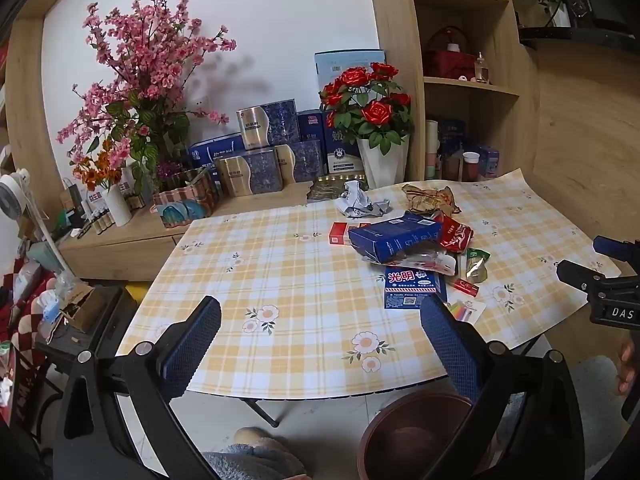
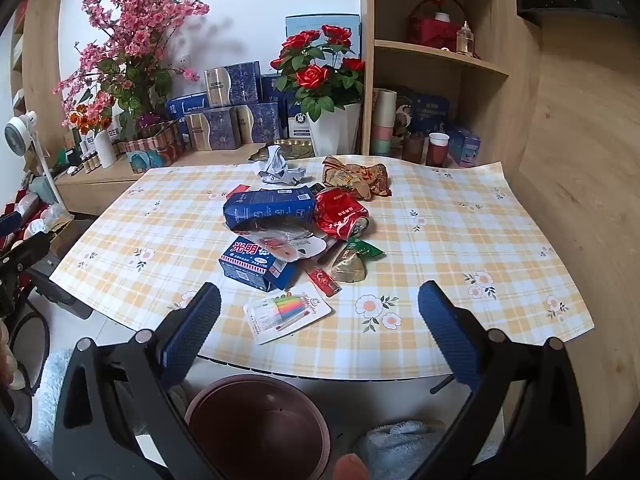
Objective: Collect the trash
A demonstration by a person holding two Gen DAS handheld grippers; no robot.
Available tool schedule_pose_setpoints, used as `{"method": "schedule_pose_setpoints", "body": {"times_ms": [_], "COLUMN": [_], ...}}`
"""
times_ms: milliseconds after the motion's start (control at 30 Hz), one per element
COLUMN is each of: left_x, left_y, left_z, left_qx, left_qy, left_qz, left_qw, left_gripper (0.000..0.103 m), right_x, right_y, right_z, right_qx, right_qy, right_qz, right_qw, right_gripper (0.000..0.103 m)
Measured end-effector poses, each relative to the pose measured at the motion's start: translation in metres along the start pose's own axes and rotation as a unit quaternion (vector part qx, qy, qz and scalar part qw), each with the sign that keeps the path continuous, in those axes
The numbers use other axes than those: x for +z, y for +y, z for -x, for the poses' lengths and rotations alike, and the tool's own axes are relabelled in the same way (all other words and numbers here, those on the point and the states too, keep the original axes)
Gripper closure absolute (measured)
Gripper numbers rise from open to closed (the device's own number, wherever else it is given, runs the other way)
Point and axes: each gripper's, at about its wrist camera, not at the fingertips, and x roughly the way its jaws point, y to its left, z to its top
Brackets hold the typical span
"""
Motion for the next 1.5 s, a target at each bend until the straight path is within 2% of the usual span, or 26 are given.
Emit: {"method": "schedule_pose_setpoints", "body": {"times_ms": [1500], "left_x": [-0.015], "left_y": [0.008], "left_z": [-0.010], "left_qx": [0.001], "left_qy": [0.006], "left_qz": [0.003], "left_qw": [1.0000], "left_gripper": [0.005], "right_x": [-0.001], "right_y": [0.002], "right_z": [-0.001], "right_qx": [-0.007], "right_qy": [0.000], "right_qz": [0.006], "right_qw": [1.000], "right_gripper": [0.006]}}
